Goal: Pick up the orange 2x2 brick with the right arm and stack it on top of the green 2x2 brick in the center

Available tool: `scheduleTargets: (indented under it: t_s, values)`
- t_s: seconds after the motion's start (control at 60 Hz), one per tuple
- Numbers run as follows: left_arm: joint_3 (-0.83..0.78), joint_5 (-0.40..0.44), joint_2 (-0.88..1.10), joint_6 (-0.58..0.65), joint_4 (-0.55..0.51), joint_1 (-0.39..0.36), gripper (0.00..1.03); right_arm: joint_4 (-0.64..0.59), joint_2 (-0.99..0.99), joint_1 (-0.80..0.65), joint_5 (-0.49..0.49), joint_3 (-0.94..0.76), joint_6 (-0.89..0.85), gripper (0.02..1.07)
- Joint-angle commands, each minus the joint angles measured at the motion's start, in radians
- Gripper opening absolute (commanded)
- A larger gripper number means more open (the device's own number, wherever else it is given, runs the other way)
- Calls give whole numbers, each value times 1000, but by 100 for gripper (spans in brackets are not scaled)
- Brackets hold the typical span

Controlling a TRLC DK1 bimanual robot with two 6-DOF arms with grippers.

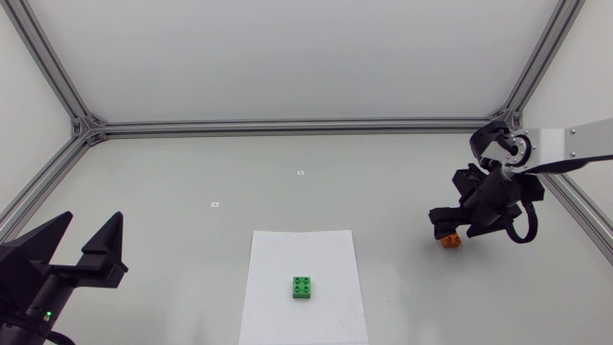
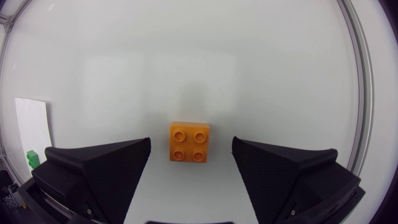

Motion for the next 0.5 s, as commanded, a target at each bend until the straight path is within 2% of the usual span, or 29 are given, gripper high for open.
scheduleTargets:
  t_s: [0.0,0.483]
  values:
    - [-41,4,-8,13,-15,4,99,8,28,-9,-4,-35,21,93]
    - [-41,4,-8,13,-15,4,99,15,26,-8,-11,-28,26,84]
